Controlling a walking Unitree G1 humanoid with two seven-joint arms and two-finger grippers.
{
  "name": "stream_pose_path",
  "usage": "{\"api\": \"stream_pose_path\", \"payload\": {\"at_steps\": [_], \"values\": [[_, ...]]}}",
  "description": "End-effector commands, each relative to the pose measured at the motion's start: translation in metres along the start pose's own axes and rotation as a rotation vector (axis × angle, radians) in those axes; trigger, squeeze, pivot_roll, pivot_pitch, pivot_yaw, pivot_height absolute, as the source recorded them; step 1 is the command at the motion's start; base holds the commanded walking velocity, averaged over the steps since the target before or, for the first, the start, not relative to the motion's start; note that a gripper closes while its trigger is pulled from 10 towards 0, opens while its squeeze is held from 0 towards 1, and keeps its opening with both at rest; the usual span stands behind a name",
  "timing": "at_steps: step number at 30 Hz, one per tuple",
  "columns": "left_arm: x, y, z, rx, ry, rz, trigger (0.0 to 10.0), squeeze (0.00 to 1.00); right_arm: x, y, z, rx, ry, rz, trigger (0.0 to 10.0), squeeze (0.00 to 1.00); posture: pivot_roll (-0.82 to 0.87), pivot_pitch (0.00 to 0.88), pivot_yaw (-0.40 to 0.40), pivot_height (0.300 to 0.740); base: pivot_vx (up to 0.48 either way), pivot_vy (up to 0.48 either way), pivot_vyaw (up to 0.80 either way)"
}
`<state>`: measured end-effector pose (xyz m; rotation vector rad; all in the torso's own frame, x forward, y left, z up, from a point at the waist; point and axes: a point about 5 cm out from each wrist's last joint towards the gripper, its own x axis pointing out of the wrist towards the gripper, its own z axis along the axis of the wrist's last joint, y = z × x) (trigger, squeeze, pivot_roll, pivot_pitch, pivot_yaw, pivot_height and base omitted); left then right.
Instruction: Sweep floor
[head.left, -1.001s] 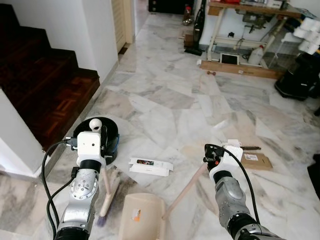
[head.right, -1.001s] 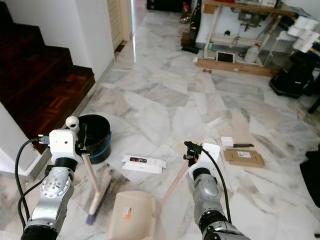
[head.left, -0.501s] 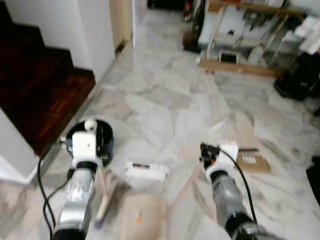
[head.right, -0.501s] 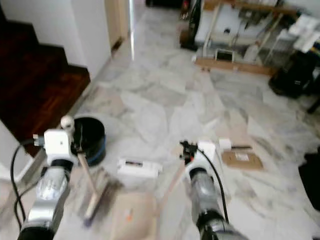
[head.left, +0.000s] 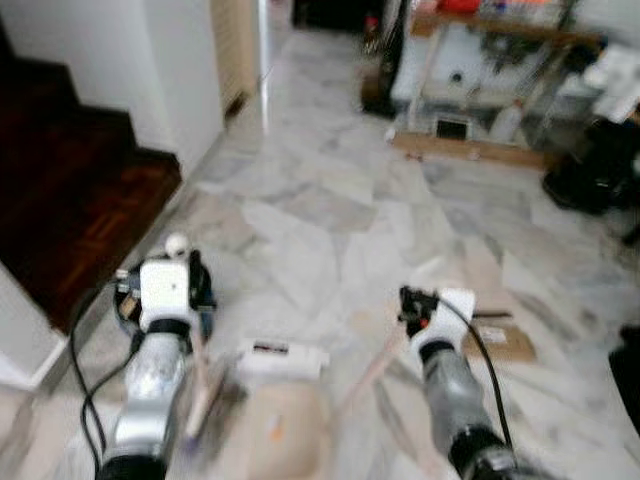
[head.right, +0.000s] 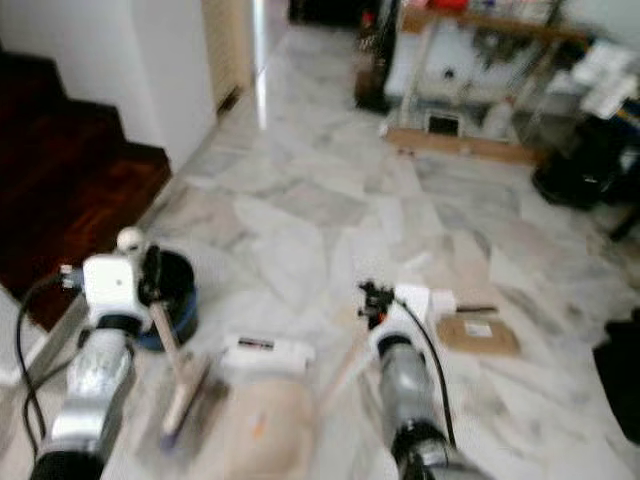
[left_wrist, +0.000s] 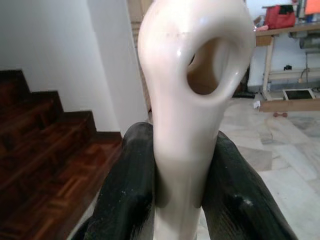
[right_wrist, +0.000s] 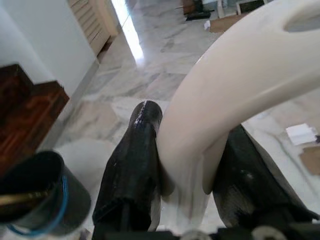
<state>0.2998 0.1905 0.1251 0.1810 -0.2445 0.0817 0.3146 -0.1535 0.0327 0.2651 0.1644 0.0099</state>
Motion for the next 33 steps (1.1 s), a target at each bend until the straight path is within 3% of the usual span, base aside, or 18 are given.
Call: {"api": "stream_pose_path", "payload": {"at_steps": [1, 33], "values": [[0.006, -0.006, 0.015, -0.02, -0.07, -0.01, 10.0, 0.0, 0.005, -0.001, 0.012, -0.014, -0.041, 0.0, 10.0, 0.0, 0.09, 0.0, -0.059, 0.74, 0.281, 0.0, 0.0], [0.013, -0.004, 0.025, -0.015, -0.104, -0.004, 10.0, 0.0, 0.007, -0.001, 0.017, -0.003, -0.062, 0.007, 10.0, 0.0, 0.09, 0.0, -0.062, 0.74, 0.28, 0.0, 0.0]]}}
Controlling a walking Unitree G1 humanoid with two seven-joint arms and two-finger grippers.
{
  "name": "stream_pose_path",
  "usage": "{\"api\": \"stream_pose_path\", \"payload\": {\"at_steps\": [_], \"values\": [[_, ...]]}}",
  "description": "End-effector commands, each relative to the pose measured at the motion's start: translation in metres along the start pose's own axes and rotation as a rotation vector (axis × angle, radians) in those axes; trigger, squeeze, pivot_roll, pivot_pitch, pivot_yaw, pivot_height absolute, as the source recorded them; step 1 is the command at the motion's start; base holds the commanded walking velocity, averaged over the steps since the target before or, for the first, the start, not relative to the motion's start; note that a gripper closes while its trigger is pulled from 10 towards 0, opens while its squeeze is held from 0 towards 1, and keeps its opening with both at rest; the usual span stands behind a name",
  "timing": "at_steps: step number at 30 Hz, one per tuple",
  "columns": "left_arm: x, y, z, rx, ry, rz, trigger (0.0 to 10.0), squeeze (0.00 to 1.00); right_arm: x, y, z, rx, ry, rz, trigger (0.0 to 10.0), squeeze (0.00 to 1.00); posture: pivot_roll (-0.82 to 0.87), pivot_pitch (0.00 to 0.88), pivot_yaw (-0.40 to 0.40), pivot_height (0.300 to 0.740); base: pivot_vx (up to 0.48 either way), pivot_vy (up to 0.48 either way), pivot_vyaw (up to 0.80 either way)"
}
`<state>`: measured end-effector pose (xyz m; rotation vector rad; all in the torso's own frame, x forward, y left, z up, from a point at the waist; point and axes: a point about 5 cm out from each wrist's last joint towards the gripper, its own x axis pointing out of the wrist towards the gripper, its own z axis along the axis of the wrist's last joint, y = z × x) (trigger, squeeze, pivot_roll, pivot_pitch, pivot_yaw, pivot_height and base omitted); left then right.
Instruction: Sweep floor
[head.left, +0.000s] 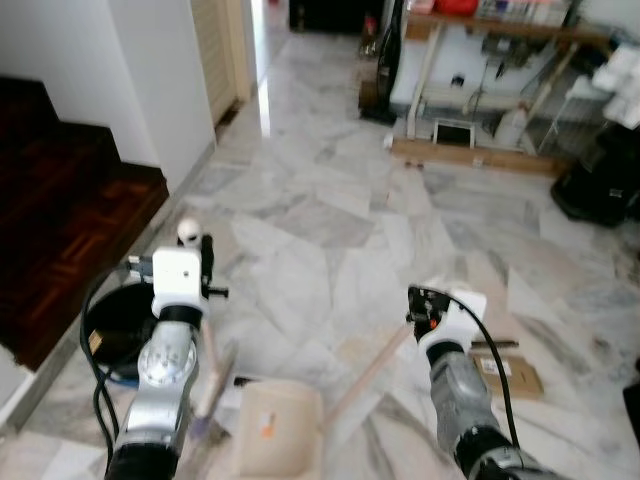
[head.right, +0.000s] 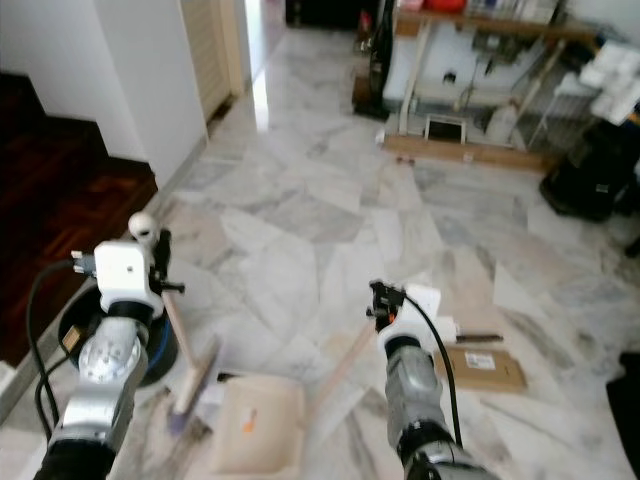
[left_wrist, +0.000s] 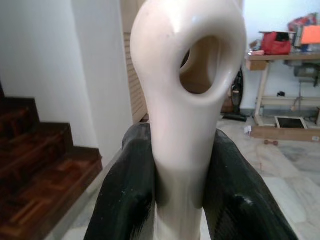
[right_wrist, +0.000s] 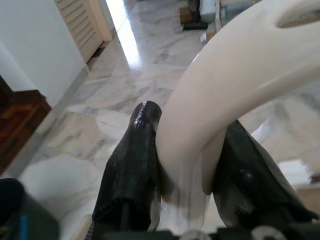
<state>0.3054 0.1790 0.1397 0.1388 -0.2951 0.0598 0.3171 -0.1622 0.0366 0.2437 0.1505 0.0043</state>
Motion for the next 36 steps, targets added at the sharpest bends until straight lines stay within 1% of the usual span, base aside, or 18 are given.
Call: {"api": "stream_pose_path", "payload": {"at_steps": [1, 13, 26, 36], "values": [[0.0042, 0.0053, 0.0103, 0.032, -0.052, 0.006, 10.0, 0.0, 0.0056, 0.0063, 0.0103, 0.019, -0.047, 0.011, 10.0, 0.0, 0.09, 0.0, -0.063, 0.74, 0.285, 0.0, 0.0], [0.004, 0.0057, 0.0099, 0.032, -0.051, 0.008, 10.0, 0.0, 0.0056, 0.0065, 0.0104, 0.019, -0.049, 0.015, 10.0, 0.0, 0.09, 0.0, -0.062, 0.74, 0.282, 0.0, 0.0], [0.0032, 0.0079, 0.0086, 0.04, -0.05, 0.007, 10.0, 0.0, 0.0039, 0.0031, 0.0092, 0.015, -0.048, 0.008, 10.0, 0.0, 0.09, 0.0, -0.061, 0.74, 0.282, 0.0, 0.0], [0.0038, 0.0114, 0.0068, 0.062, -0.042, 0.012, 10.0, 0.0, 0.0034, -0.0027, 0.0104, 0.004, -0.047, -0.01, 10.0, 0.0, 0.09, 0.0, -0.068, 0.74, 0.0, 0.0, 0.0]]}}
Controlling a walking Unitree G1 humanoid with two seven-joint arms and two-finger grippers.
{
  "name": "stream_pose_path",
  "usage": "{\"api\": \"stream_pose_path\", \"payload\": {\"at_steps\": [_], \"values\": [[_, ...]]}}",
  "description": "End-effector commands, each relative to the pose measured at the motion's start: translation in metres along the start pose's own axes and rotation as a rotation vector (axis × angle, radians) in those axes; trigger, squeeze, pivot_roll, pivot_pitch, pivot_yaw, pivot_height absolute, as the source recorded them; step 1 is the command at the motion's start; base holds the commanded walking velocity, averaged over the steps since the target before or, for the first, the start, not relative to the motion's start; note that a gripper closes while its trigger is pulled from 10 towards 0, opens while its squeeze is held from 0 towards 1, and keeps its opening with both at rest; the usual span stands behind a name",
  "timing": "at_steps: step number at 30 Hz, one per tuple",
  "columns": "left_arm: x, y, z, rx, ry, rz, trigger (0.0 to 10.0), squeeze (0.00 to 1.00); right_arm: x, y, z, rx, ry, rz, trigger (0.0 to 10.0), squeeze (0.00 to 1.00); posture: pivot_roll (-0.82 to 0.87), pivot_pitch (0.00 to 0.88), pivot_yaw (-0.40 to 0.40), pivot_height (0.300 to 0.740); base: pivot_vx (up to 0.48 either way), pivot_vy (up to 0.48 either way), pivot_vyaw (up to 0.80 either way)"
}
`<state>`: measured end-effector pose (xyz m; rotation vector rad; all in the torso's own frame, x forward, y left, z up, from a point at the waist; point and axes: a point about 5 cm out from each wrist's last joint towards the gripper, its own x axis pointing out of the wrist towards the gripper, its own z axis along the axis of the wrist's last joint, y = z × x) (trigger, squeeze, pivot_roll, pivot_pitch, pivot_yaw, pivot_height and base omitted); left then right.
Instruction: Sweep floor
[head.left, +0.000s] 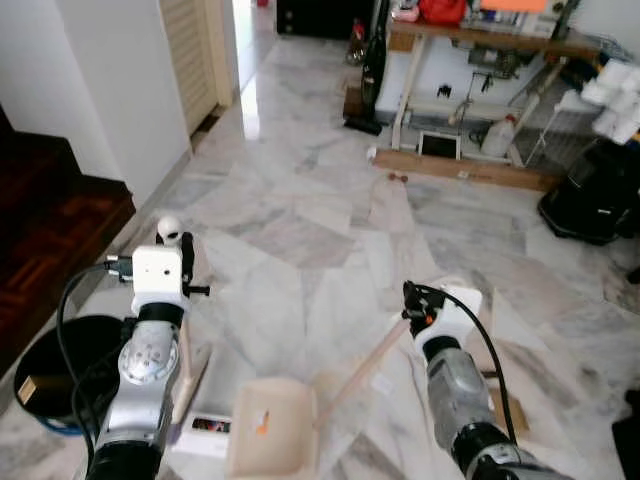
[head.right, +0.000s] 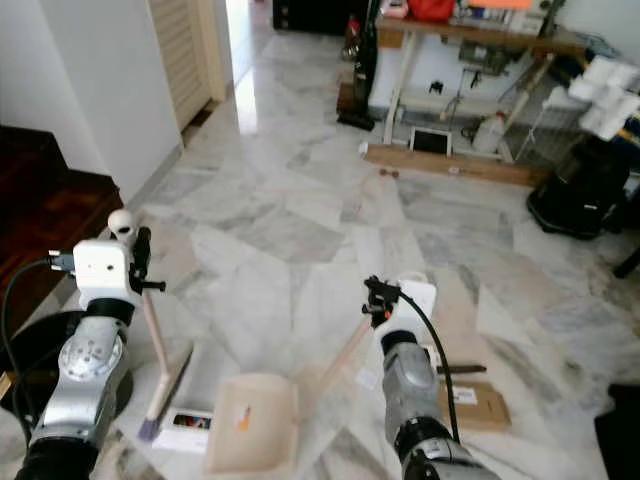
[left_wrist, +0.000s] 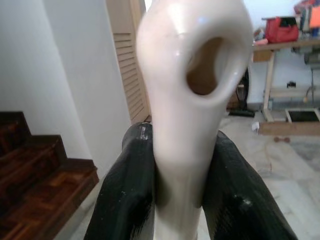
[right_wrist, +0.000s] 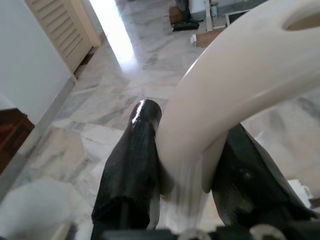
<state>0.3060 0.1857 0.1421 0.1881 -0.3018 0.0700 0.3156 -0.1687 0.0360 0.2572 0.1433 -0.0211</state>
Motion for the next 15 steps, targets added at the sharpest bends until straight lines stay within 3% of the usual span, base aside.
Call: {"api": "stream_pose_path", "payload": {"at_steps": [1, 10, 15], "values": [[0.002, 0.005, 0.005, 0.022, -0.033, 0.004, 10.0, 0.0, 0.005, 0.003, 0.01, -0.015, -0.037, 0.009, 10.0, 0.0, 0.09, 0.0, -0.069, 0.74, 0.0, 0.0, 0.0], [0.004, 0.015, -0.003, 0.096, -0.005, -0.034, 10.0, 0.0, 0.006, -0.009, 0.016, -0.056, -0.042, -0.032, 10.0, 0.0, 0.08, 0.0, -0.074, 0.74, 0.0, 0.0, 0.0], [0.005, 0.022, -0.01, 0.155, 0.016, -0.057, 10.0, 0.0, 0.007, -0.011, 0.019, -0.145, -0.045, -0.029, 10.0, 0.0, 0.07, 0.0, -0.077, 0.74, 0.0, 0.0, 0.0]]}}
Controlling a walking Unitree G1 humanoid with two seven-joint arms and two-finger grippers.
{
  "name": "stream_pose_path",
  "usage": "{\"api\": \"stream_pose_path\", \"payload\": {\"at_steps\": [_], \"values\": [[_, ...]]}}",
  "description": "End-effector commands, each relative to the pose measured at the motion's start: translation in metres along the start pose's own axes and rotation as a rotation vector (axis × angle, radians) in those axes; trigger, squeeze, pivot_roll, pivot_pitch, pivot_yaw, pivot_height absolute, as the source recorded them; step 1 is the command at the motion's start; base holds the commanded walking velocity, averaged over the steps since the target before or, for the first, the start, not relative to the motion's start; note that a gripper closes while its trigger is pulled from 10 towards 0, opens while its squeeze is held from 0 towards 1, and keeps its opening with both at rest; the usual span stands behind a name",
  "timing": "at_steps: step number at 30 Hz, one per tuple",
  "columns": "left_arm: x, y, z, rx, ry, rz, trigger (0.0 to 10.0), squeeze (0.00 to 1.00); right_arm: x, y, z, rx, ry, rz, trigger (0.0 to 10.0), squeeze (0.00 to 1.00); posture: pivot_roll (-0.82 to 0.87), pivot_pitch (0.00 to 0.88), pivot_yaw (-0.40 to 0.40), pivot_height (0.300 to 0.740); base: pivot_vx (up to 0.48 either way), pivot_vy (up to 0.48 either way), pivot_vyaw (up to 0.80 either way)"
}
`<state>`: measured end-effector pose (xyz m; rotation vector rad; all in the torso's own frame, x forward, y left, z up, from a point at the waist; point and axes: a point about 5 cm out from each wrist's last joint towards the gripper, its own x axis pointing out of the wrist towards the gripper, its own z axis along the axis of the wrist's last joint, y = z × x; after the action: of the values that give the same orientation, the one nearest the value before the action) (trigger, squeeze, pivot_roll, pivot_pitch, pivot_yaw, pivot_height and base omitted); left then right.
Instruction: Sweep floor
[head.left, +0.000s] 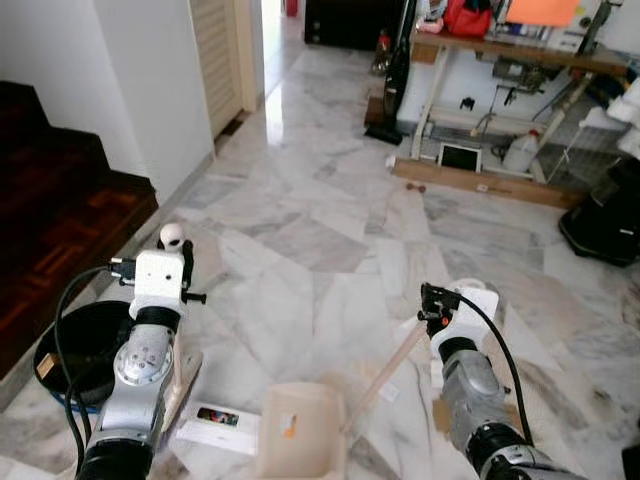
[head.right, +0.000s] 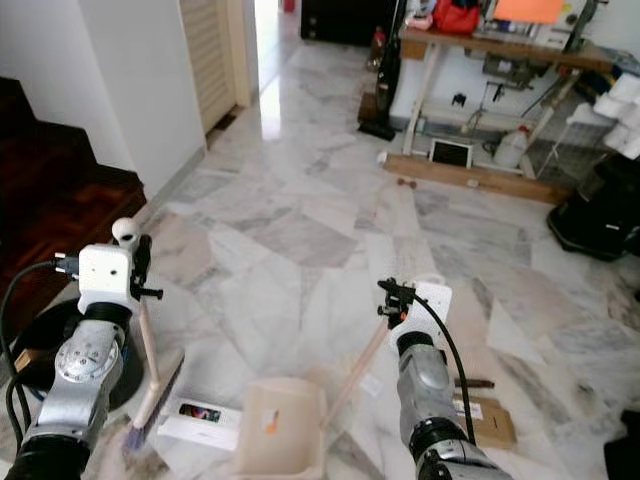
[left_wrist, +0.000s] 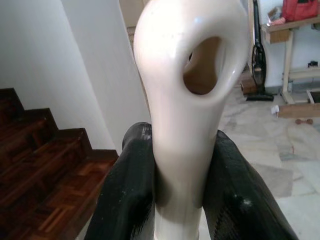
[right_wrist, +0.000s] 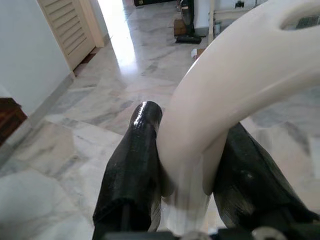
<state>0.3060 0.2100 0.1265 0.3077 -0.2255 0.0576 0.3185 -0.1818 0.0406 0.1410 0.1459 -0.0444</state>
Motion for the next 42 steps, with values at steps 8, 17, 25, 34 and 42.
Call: {"api": "stream_pose_path", "payload": {"at_steps": [8, 17, 25, 34, 42], "values": [[0.01, 0.003, 0.003, 0.086, -0.046, -0.046, 10.0, 0.0, 0.009, 0.0, 0.018, -0.165, -0.049, 0.008, 10.0, 0.0, 0.06, 0.0, -0.089, 0.74, 0.0, 0.0, 0.0], [0.014, 0.004, 0.0, 0.098, -0.044, -0.06, 10.0, 0.0, 0.01, 0.001, 0.019, -0.203, -0.043, -0.013, 10.0, 0.0, 0.05, 0.003, -0.098, 0.74, 0.0, 0.0, 0.0], [0.011, 0.006, -0.005, 0.101, -0.041, -0.045, 10.0, 0.0, 0.011, 0.002, 0.017, -0.212, -0.02, -0.046, 10.0, 0.0, 0.05, 0.002, -0.109, 0.74, 0.0, 0.0, 0.0], [0.008, 0.005, -0.009, 0.1, -0.032, -0.027, 10.0, 0.0, 0.011, 0.015, 0.012, -0.235, -0.015, -0.06, 10.0, 0.0, 0.06, 0.015, -0.121, 0.74, 0.0, 0.0, 0.0], [0.008, 0.005, -0.008, 0.093, -0.039, -0.008, 10.0, 0.0, 0.011, 0.029, 0.01, -0.198, -0.016, -0.06, 10.0, 0.0, 0.07, 0.034, -0.133, 0.74, 0.0, 0.0, 0.0]]}}
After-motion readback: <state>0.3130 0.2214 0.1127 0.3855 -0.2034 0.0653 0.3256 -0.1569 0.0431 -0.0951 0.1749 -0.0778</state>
